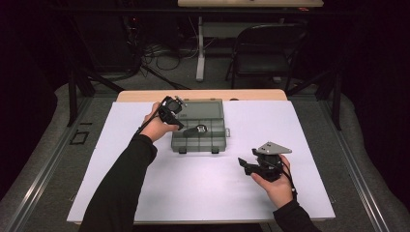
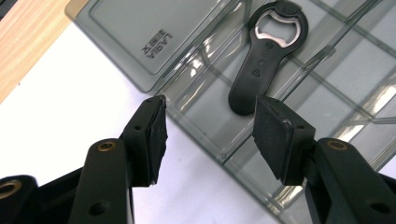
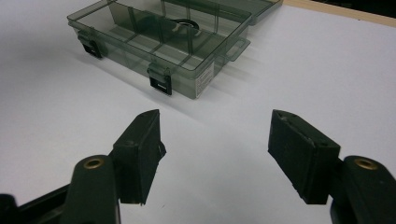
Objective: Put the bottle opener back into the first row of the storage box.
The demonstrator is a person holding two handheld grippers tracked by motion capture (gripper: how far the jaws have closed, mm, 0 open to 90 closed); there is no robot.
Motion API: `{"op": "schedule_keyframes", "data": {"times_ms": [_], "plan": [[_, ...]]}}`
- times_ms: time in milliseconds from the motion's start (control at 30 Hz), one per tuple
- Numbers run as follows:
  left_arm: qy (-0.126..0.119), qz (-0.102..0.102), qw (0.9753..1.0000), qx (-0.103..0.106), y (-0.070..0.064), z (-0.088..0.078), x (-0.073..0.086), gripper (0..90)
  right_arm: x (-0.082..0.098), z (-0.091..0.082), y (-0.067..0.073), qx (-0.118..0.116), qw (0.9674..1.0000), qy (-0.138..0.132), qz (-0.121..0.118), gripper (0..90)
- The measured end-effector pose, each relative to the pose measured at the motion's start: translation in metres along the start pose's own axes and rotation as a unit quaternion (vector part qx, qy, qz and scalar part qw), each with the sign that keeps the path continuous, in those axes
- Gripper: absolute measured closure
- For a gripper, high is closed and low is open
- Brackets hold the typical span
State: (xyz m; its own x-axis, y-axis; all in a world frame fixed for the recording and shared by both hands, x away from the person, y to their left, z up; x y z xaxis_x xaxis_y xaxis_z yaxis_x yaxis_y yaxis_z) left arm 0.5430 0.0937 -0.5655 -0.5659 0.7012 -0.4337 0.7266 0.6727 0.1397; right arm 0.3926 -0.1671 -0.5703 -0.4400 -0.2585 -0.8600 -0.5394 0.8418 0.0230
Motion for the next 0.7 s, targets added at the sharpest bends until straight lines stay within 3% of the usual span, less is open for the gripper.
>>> {"op": "schedule_keyframes", "data": {"times_ms": [700], "plan": [[-0.009, -0.030, 0.9995, -0.005, 0.015, -0.010, 0.020, 43.7, -0.003, -0.001, 0.002, 0.001, 1.0000, -0.005, -0.003, 34.2]]}}
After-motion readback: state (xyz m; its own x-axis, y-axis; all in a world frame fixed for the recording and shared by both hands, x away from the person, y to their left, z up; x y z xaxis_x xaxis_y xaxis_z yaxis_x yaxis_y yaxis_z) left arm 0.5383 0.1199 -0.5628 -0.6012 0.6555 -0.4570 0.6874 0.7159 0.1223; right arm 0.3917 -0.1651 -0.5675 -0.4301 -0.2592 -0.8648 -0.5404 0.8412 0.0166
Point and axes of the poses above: each handheld gripper's, and its own axes: z roughly forward along the jaws, x roughly out of its underside, y roughly to its left, the point moved 10 cm from there along z, roughly forward along the jaws, and after that the axes turned 2 degrees about -y, right-handed, at the moved point
